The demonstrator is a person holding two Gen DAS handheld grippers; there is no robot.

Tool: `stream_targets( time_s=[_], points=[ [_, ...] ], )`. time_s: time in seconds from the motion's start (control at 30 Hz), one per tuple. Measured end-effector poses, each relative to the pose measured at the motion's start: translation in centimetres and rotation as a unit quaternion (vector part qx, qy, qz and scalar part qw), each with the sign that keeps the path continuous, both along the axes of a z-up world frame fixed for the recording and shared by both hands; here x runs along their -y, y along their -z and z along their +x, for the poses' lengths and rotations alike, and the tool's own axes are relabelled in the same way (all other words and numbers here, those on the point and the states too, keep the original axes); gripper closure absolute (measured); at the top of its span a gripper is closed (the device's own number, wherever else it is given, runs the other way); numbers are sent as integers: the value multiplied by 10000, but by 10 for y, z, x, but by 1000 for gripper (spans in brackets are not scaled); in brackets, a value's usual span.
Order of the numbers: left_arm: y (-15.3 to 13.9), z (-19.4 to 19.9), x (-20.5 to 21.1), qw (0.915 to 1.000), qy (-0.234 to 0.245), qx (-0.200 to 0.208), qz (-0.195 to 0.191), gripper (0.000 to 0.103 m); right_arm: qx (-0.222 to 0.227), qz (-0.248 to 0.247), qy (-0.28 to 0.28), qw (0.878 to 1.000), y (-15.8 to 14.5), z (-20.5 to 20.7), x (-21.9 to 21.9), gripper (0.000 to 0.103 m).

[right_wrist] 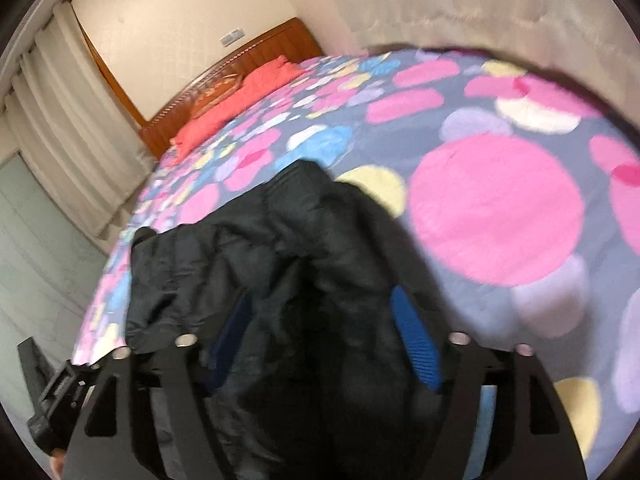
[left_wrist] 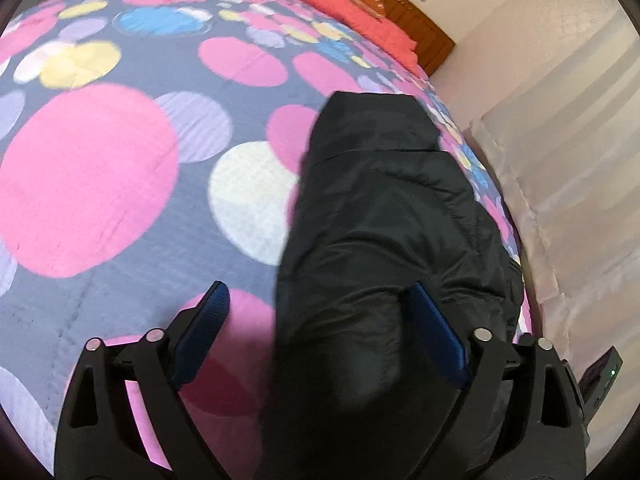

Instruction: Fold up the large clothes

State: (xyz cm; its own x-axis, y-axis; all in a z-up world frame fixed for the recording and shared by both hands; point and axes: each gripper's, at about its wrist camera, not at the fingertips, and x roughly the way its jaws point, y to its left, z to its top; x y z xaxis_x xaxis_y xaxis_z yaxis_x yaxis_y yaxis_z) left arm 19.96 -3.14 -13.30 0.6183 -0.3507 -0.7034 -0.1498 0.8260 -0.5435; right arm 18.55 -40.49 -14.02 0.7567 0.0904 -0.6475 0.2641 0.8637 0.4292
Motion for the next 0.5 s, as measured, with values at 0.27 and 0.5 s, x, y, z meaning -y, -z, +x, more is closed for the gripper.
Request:
stream_targets(
  time_s=[0.27,0.5],
  points=[
    [27,9,3,9961,293,-190,-810,5,-700,260,-143,9971,41,23,20,22],
    [40,21,8,9900,802,-192,-1149,3,-616,1043,-677,9903,56,31,25,18]
  ],
)
